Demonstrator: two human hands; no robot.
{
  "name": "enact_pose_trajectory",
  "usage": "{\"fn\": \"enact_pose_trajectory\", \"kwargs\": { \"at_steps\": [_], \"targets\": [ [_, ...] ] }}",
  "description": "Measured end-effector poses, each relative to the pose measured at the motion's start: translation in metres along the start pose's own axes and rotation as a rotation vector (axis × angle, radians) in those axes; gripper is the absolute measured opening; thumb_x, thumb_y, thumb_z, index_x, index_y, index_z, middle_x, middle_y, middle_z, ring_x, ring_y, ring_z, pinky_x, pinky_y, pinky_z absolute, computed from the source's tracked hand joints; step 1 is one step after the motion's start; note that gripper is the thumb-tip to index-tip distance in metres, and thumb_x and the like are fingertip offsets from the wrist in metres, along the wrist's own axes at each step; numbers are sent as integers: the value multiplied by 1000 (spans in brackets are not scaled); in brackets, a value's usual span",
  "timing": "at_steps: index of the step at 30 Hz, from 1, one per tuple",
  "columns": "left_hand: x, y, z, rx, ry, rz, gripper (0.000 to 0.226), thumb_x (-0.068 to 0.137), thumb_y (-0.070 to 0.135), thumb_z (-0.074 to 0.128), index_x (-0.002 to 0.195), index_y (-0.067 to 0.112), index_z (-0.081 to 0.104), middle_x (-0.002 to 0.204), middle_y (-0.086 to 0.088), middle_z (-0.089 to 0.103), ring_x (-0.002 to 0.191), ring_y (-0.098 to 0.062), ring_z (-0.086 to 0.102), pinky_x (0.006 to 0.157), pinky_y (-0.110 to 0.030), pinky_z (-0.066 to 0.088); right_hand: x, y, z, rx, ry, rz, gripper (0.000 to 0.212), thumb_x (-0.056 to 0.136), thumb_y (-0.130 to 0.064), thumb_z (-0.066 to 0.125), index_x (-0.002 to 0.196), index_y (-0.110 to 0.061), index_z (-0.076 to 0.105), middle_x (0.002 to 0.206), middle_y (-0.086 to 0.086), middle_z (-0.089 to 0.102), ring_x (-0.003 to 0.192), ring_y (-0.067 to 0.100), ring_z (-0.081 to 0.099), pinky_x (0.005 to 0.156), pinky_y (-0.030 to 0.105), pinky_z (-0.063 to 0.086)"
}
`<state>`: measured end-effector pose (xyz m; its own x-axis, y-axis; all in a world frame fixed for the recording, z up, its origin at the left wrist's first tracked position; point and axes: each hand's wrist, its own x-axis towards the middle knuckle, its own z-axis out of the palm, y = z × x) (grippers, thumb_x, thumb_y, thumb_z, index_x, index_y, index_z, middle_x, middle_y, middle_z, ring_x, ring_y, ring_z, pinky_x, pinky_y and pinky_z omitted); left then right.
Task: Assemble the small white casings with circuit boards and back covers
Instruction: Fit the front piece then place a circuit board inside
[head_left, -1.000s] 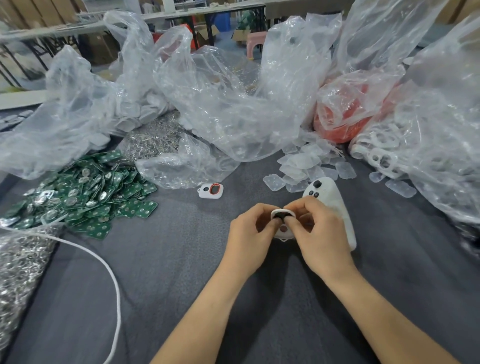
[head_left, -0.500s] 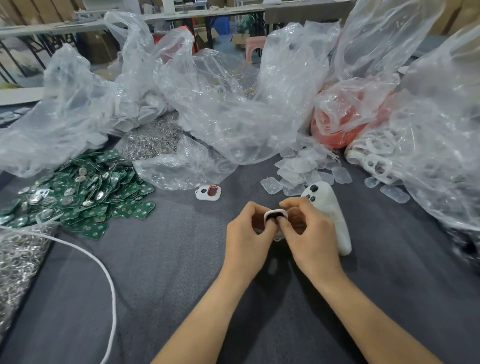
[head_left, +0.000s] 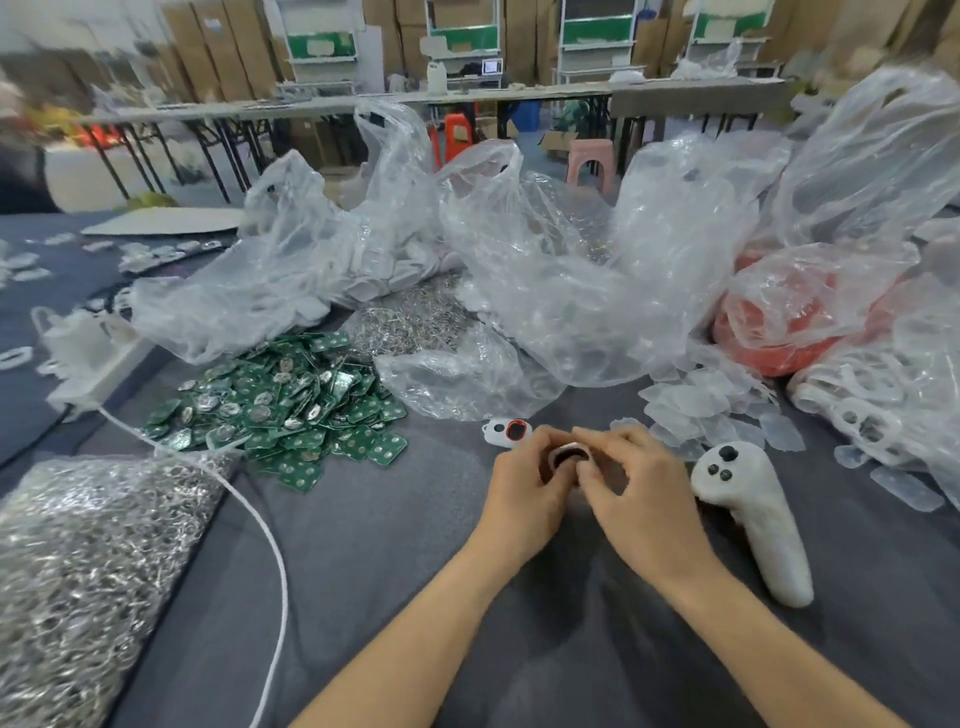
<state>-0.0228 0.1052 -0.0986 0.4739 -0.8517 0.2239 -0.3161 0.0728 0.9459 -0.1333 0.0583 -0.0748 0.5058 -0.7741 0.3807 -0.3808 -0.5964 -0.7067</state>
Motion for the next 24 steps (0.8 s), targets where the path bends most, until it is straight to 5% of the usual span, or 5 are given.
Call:
{"fn": "enact_pose_trajectory", "kwargs": {
  "at_steps": [4,11,16,21,24],
  "targets": [
    [10,-13,-15,-75,151,-54,26,90,0,57,82,24,61,79,1,70,75,-10,67,72,-26,53,71,-26,-8,-112,211,-123,16,89,-15,61,99,-14,72,98,3,66,79,18,63,75,29,50],
    [27,-38,-47,-417,233,-210,11,94,3,56,89,10,63,84,-6,73,81,-17,67,79,-32,50,203,-46,-27,-43,167,-134,41,97,-32,51,135,-19,48,153,1,29,137,12,29,98,12,21],
    [40,-45,-50,-641,213,-290,10,94,1,54,90,7,61,84,-12,72,83,-24,70,72,-32,53,218,-80,42,-380,-54,-888,44,93,-36,51,134,-21,49,155,6,27,139,25,32,111,44,31],
    [40,-43,-52,-766,208,-319,9,93,0,54,89,6,60,83,-13,67,82,-24,70,71,-29,55,239,-55,77,-809,-521,-85,83,92,-23,57,153,-26,0,151,21,25,97,30,56,69,31,43],
    [42,-43,-51,-816,220,-327,7,91,-1,55,88,3,60,82,-19,67,78,-28,69,65,-27,55,226,-42,83,-581,-789,38,69,95,-30,54,152,-15,18,141,13,47,113,27,54,80,25,42]
  ]
}}
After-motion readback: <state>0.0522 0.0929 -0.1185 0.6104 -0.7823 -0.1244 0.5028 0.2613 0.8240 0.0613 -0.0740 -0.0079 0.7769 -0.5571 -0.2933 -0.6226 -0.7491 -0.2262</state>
